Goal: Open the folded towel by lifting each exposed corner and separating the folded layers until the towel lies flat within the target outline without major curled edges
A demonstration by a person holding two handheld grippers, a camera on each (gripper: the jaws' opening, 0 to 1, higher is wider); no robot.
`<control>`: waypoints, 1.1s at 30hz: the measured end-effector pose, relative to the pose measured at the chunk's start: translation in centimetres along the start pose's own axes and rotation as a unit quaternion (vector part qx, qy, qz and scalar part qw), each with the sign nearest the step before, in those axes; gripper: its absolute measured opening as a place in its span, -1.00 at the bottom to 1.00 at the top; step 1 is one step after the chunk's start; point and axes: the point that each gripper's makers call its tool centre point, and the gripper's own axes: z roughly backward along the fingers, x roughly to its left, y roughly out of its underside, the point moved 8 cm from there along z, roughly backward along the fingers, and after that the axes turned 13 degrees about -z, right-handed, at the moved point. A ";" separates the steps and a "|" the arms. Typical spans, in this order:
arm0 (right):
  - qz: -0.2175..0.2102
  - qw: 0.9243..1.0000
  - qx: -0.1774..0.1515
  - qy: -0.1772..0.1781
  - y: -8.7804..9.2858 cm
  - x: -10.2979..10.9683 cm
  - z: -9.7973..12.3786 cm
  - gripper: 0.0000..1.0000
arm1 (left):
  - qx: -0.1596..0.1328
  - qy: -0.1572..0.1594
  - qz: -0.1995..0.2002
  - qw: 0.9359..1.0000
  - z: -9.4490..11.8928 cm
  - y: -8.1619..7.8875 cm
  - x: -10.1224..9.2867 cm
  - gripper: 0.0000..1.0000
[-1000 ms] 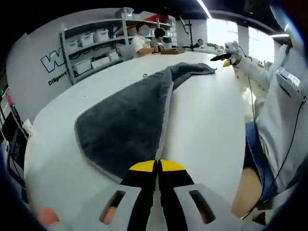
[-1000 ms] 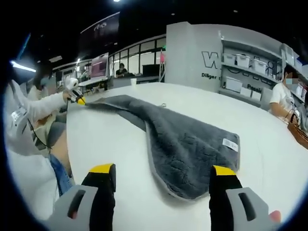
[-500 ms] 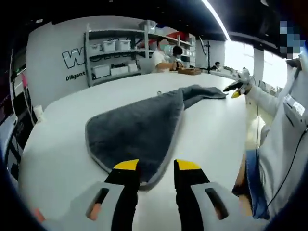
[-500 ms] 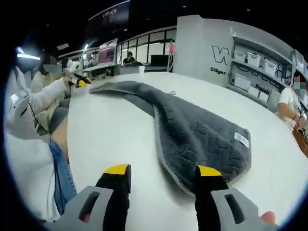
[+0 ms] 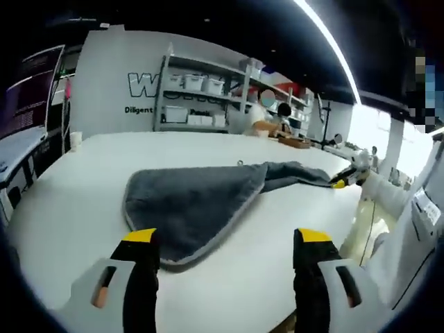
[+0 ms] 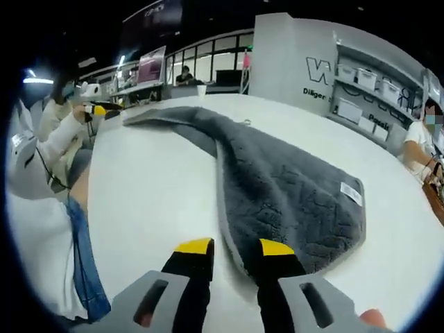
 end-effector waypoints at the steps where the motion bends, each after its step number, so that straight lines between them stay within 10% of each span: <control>1: 0.002 1.000 -0.003 0.002 0.0 -0.1 0.0 -0.76 | -0.001 0.004 0.000 1.000 -0.1 0.0 -0.1 0.56; 22: -0.012 1.000 -0.017 -0.015 1.3 0.5 4.5 -1.00 | 0.001 0.011 0.003 1.000 -0.2 0.9 0.2 0.46; 33: -0.045 0.998 -0.007 0.032 3.2 -0.9 6.7 -1.00 | 0.004 0.009 0.002 1.000 0.2 1.1 0.1 0.46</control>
